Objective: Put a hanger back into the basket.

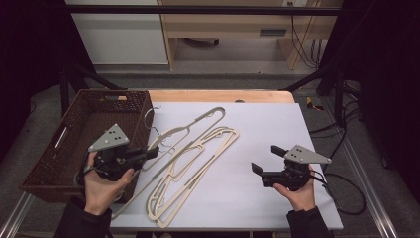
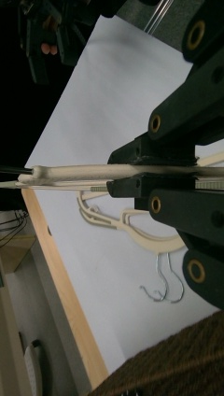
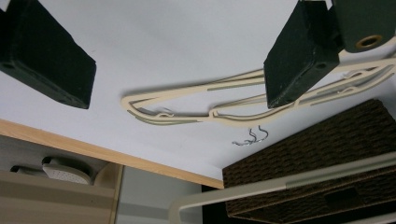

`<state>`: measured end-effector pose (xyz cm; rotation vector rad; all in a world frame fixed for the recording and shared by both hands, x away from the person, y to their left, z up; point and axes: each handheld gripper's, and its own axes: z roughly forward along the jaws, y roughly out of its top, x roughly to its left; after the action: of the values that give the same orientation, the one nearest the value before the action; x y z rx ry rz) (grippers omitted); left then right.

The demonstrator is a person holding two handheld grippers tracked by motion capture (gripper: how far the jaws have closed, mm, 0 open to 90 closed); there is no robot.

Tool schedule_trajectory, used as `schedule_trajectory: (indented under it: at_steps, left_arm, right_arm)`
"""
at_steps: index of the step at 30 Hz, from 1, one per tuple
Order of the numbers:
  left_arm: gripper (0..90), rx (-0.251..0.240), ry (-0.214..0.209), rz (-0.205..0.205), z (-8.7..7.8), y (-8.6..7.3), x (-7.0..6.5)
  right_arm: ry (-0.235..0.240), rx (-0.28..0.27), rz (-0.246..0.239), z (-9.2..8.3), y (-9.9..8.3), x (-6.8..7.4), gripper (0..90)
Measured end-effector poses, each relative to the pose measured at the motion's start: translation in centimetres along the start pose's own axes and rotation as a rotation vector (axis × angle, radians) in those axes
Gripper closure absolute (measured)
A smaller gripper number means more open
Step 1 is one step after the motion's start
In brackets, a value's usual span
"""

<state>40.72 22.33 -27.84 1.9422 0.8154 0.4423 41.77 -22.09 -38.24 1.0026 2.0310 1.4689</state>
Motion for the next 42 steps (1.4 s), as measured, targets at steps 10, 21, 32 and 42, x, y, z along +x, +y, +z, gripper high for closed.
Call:
schedule_trajectory:
  at_steps: [10, 21, 32, 42]
  left_arm:
    - [85.7, -0.029, 0.002, -0.001, -1.8, 2.4, 4.7]
    - [85.7, -0.013, 0.083, 0.381, -2.8, 3.5, 12.2]
    - [85.7, 0.072, 0.128, 0.386, -3.4, 1.3, 17.8]
    - [85.7, 0.109, 0.165, 0.361, -4.6, -1.2, 21.3]
  right_arm:
    - [-0.025, -0.017, 0.011, -0.6, 0.2, -0.3, 6.7]
    - [-0.039, -0.020, 0.022, -0.7, 0.2, -0.6, 6.7]
    - [-0.044, -0.010, 0.023, -0.7, 0.1, -0.8, 6.2]
    - [-0.052, -0.002, 0.027, -0.4, 0.0, -0.9, 6.0]
